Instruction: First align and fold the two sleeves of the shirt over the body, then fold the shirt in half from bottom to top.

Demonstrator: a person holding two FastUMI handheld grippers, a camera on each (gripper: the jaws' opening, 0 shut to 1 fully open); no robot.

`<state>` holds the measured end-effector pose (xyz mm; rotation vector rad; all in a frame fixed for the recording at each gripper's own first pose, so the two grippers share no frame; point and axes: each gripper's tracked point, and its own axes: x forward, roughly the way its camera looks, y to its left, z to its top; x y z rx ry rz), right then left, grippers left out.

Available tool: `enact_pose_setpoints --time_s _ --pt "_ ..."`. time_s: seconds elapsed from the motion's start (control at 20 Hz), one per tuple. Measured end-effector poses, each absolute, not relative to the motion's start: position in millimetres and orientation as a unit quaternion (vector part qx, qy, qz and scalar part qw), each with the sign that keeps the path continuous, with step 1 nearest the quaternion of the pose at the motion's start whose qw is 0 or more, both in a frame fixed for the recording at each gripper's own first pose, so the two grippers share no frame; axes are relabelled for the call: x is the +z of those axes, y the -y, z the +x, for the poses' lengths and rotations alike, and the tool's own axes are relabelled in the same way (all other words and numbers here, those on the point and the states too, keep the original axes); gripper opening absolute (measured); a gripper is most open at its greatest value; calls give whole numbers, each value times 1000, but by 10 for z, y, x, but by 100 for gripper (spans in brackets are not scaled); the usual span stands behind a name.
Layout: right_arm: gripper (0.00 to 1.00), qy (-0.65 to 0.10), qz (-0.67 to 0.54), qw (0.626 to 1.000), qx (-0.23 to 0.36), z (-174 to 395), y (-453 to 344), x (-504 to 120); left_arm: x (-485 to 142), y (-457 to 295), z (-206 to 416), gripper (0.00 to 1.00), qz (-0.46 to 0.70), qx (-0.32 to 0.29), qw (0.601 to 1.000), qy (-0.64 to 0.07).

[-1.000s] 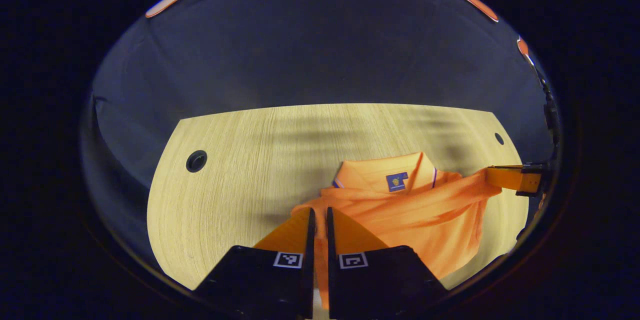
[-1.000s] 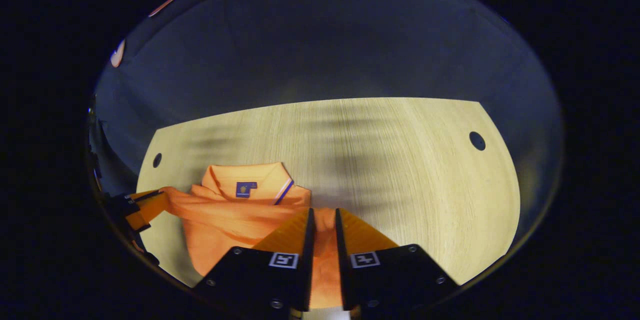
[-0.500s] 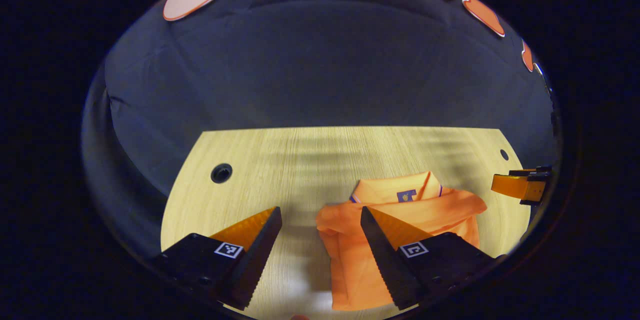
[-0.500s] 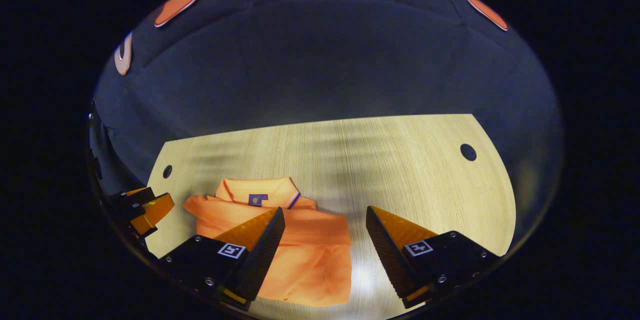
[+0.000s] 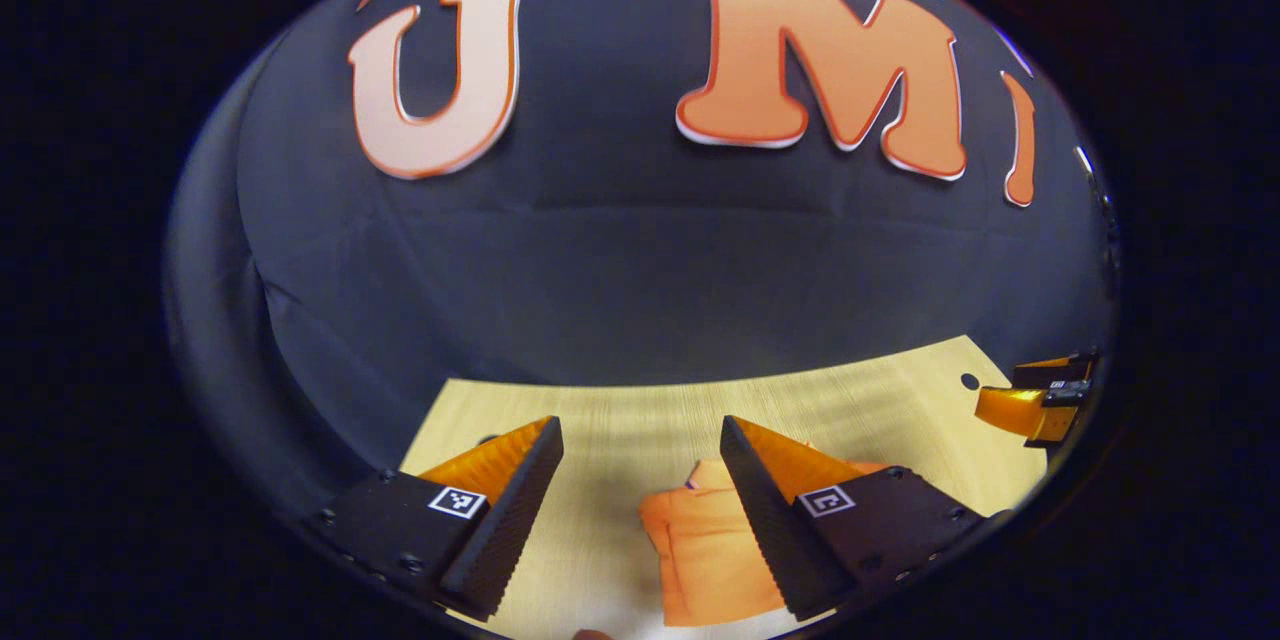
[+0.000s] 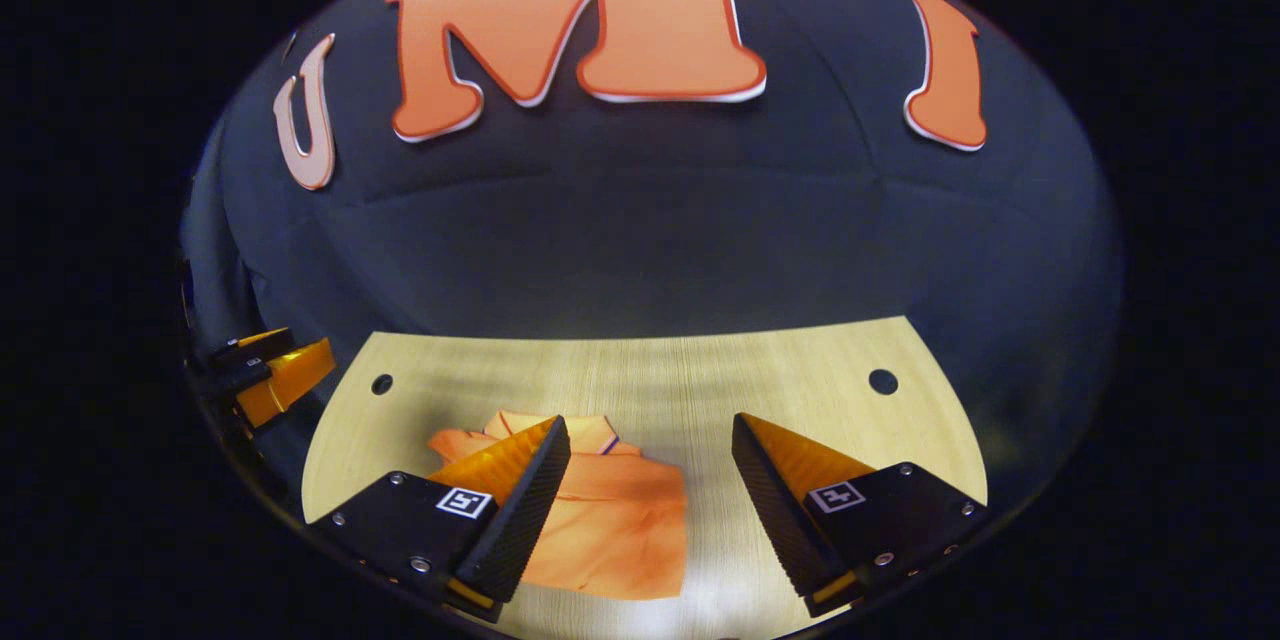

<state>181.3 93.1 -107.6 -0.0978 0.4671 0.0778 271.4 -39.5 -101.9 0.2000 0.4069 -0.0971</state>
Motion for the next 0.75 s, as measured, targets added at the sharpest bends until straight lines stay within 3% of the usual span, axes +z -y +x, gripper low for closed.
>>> enact_pose_setpoints --time_s 0.45,0.75 --pt "99 -126 -38 989 74 1022 -946 -135 -18 508 1971 98 69 -66 991 -97" --pt "99 -92 -33 989 111 501 -961 111 226 598 1432 97 28 -64 996 -61"
